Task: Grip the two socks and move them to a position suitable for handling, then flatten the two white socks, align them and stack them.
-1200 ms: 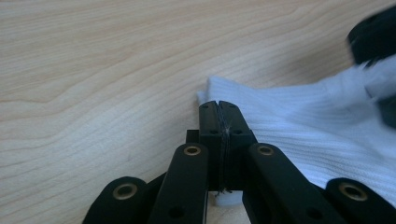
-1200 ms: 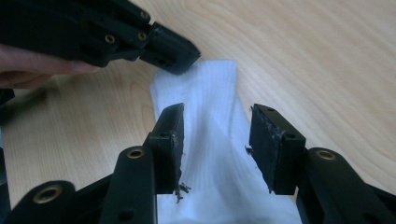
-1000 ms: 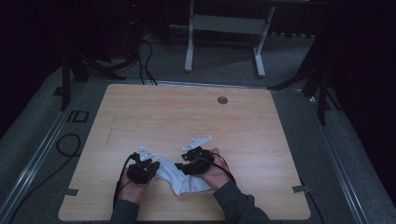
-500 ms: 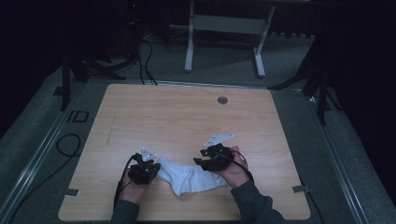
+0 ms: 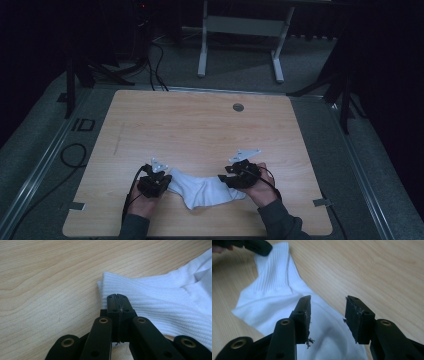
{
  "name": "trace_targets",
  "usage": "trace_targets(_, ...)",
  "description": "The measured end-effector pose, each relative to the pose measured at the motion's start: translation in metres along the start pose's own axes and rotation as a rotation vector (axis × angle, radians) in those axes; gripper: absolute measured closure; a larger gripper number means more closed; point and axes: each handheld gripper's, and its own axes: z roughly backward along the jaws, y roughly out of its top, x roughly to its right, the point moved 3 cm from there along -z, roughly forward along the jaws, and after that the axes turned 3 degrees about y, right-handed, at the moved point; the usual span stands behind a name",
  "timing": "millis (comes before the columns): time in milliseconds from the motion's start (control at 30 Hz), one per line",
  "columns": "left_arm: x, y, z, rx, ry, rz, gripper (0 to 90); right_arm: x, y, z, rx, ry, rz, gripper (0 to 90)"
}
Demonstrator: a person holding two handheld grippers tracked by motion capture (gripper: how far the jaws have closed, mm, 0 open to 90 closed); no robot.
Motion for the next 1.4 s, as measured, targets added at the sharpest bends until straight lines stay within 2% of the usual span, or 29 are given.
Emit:
trace_targets(700,0.000,0.000,-0.001,0.000,-0.002,0.000,89.7,0.008,-0.027,-0.006,-0.061,0.011,-0.034,53.2)
trace_targets(1400,0.000,0.000,-0.001,0.000,-0.002,0.003,89.7,0.008,-0.036,-0.015,-0.085,0.027,-0.046,54.3)
